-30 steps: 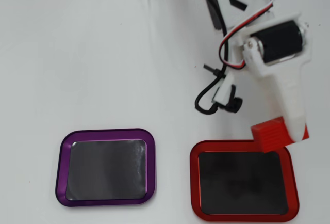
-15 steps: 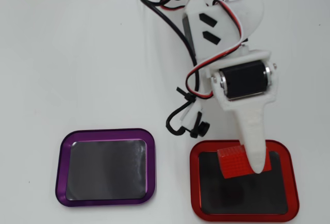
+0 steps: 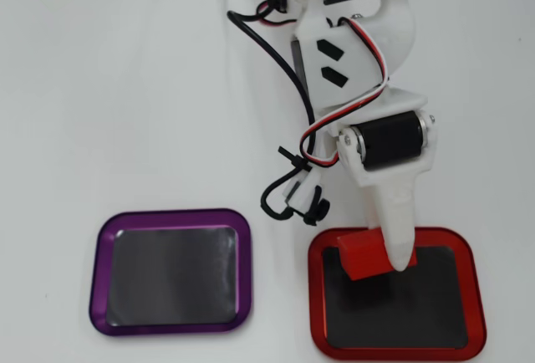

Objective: Grasp a red block and put it in the left red dish.

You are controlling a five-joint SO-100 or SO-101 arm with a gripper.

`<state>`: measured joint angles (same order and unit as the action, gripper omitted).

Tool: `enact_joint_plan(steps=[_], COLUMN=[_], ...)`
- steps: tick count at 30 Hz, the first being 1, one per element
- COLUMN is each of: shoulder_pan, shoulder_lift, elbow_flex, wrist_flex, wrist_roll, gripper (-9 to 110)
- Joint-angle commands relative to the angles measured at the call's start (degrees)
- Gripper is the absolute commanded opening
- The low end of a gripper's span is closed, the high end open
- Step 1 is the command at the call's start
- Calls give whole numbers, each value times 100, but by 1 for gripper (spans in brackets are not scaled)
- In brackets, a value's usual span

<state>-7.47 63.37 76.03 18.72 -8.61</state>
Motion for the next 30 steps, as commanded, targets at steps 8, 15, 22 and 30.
enact_joint_plan(steps=[8, 15, 22, 30], shoulder_pan=[-141, -149, -149, -123], shoulder_lift=[141, 141, 149, 264], elbow_flex=[-9, -9, -9, -70], wrist_flex=[-53, 9, 18, 35], wrist_roll=[-53, -53, -35, 18], gripper=[0, 4, 17, 18])
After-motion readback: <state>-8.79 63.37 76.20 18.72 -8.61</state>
